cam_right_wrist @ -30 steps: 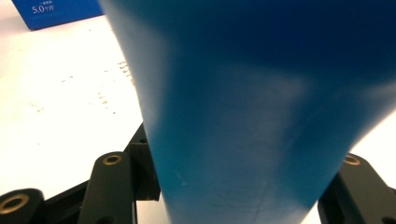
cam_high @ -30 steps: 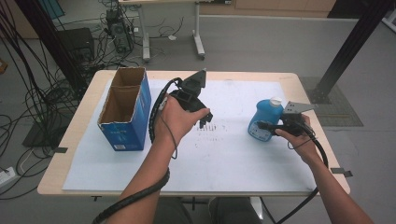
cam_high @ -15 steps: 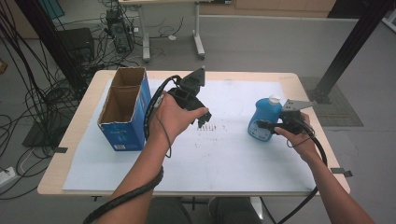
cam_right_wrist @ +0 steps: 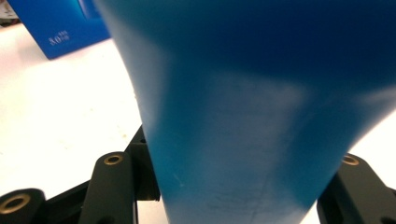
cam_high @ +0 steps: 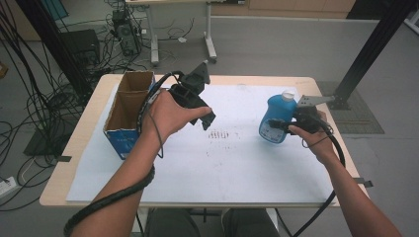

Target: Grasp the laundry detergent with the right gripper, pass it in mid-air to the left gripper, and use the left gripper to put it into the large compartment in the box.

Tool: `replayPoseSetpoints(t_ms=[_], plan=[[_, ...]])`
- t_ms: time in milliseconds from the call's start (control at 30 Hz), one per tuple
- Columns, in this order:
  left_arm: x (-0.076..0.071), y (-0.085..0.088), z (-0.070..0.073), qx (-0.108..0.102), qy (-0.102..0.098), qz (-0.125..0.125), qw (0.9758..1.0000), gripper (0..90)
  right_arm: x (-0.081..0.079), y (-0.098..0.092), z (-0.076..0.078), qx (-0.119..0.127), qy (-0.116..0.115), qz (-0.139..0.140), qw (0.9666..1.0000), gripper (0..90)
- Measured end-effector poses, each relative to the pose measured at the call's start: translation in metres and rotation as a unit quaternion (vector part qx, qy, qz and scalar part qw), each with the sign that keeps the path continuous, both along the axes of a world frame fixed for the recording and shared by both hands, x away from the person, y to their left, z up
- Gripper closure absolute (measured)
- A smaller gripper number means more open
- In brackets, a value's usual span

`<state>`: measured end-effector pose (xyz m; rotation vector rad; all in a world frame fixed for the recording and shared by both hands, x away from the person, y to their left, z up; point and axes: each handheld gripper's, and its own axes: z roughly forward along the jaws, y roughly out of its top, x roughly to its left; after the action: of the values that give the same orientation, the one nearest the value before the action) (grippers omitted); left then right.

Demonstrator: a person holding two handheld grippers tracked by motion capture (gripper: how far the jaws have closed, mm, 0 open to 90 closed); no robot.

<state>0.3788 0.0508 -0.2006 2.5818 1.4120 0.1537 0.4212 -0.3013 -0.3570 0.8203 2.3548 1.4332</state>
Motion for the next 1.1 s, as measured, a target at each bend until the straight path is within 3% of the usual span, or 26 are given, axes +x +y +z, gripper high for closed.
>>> replayPoseSetpoints(t_ms=[333,667,867,1100], plan=[[0.005,0.001,0.027,0.022,-0.004,-0.058,0.9981,6.5,0.011,0.024,0.031,0.002,0.004,0.034,0.9994,43.7],[0.016,0.003,0.048,0.053,-0.008,-0.109,0.9926,6.3,0.022,0.055,0.064,0.002,-0.004,0.073,0.9973,43.6],[0.021,0.006,0.057,0.057,-0.009,-0.151,0.9869,6.0,0.025,0.083,0.072,-0.011,-0.004,0.104,0.9945,43.6],[0.022,0.009,0.069,0.079,-0.017,-0.195,0.9774,6.3,0.029,0.116,0.074,-0.017,-0.004,0.143,0.9895,43.7]])
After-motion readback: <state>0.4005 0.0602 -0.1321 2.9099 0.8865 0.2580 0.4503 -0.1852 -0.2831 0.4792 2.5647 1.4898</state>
